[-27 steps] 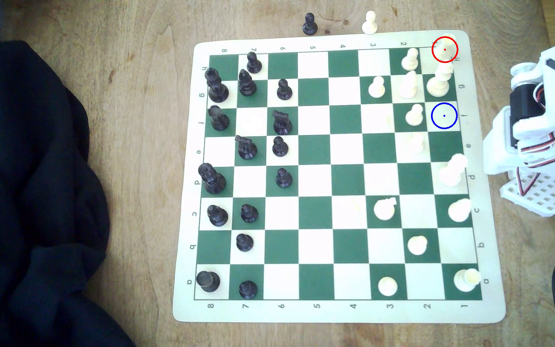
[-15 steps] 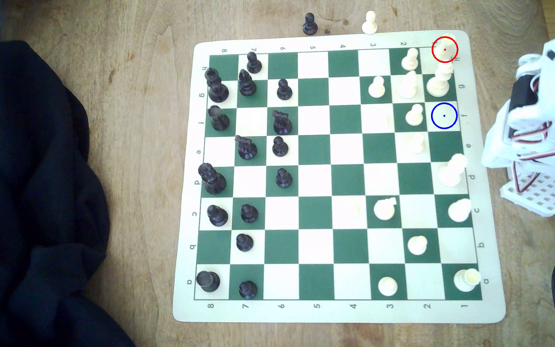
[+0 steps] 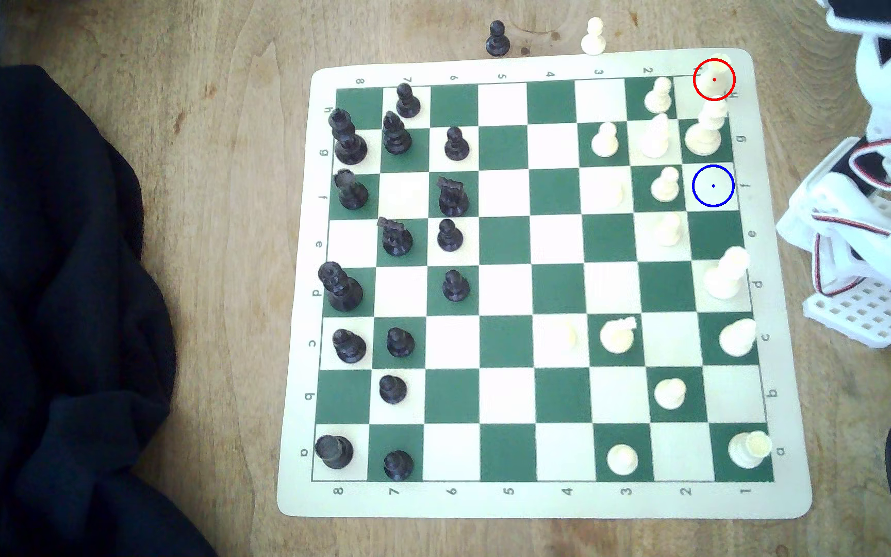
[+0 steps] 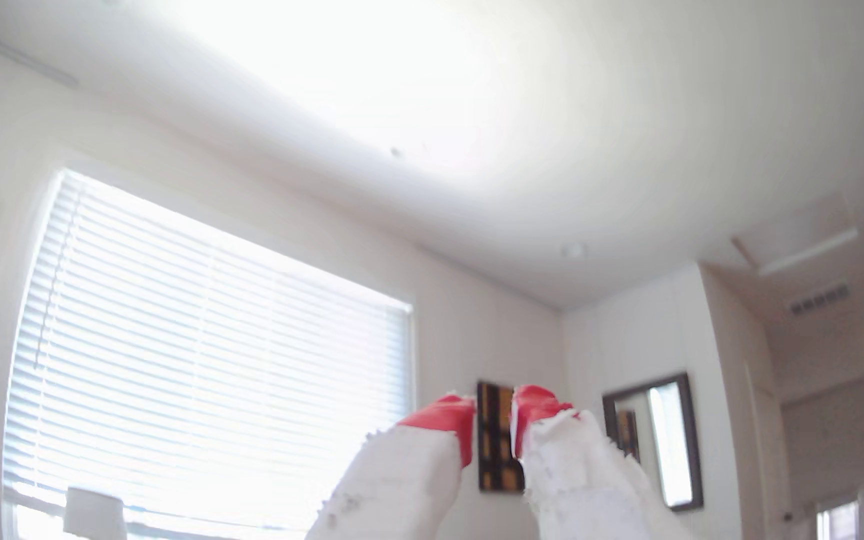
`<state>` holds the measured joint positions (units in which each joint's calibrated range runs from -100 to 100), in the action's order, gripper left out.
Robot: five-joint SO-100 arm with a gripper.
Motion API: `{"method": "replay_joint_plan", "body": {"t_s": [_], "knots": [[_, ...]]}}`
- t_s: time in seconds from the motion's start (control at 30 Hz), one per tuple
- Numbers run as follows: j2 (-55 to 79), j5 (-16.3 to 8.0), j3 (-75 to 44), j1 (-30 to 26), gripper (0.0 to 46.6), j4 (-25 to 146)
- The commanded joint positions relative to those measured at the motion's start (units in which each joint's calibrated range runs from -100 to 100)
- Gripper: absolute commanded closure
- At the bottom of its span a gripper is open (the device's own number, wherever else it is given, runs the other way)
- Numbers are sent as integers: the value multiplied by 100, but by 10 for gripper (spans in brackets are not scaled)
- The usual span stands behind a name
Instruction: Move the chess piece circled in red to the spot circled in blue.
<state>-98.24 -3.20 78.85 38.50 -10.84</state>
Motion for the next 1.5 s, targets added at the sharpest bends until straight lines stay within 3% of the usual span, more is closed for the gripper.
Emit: {"method": "replay_joint_plan", "body": {"t_s": [0.0, 0.07, 0.3, 0.47, 0.77, 0.87, 1.0, 1.3, 1.47], "knots": [[-150, -59, -913, 886, 448, 2959], [-150, -59, -1484, 1364, 458, 4867], [-49, -63, -1620, 2028, 457, 7390], [537, -147, -1965, 2114, 423, 8741], [2481, -444, -2717, 1575, 360, 9265], [3067, -444, -2826, 1551, 338, 9159], [3890, -391, -2899, 1528, 275, 8913], [5172, -181, -3334, 1340, 280, 8831], [5512, -103, -3343, 1309, 305, 8610]]}}
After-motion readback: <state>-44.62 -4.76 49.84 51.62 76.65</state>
